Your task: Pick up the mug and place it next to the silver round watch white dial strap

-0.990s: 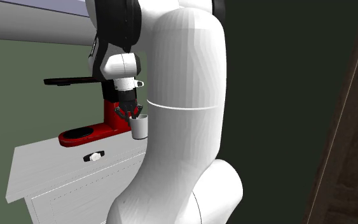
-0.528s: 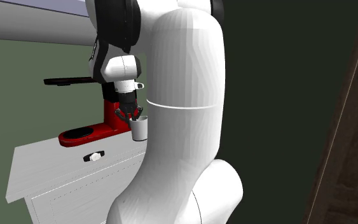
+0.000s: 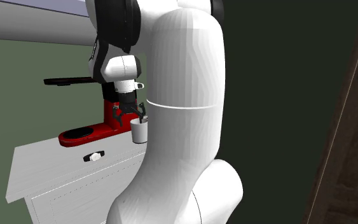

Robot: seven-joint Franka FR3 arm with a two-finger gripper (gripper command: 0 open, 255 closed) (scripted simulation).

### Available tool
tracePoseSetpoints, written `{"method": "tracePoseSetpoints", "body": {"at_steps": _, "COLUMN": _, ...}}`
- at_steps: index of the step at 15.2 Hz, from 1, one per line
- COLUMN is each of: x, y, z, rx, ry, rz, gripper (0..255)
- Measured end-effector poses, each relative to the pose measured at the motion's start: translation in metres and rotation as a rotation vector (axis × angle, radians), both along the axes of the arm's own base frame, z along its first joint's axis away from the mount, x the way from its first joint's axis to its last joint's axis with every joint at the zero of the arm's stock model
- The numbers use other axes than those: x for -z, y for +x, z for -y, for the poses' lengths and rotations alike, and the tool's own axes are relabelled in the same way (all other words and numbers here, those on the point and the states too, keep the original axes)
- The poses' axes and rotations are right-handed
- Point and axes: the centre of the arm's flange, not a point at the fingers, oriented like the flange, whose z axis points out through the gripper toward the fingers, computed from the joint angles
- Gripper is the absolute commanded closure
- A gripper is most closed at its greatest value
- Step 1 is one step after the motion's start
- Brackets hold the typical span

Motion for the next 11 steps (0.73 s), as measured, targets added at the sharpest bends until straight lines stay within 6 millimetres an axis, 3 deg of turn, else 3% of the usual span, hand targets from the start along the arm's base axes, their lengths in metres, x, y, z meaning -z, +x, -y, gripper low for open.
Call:
{"method": "tracePoseSetpoints", "body": {"at_steps": 5, "x": -0.044, "y": 0.002, "z": -0.001, "rx": 0.000, "ry": 0.000, "rz": 0.001, "gripper": 0}}
{"method": "tracePoseSetpoints", "body": {"at_steps": 11, "x": -0.050, "y": 0.001, "z": -0.003, "rx": 0.000, "ry": 0.000, "rz": 0.000, "gripper": 0}}
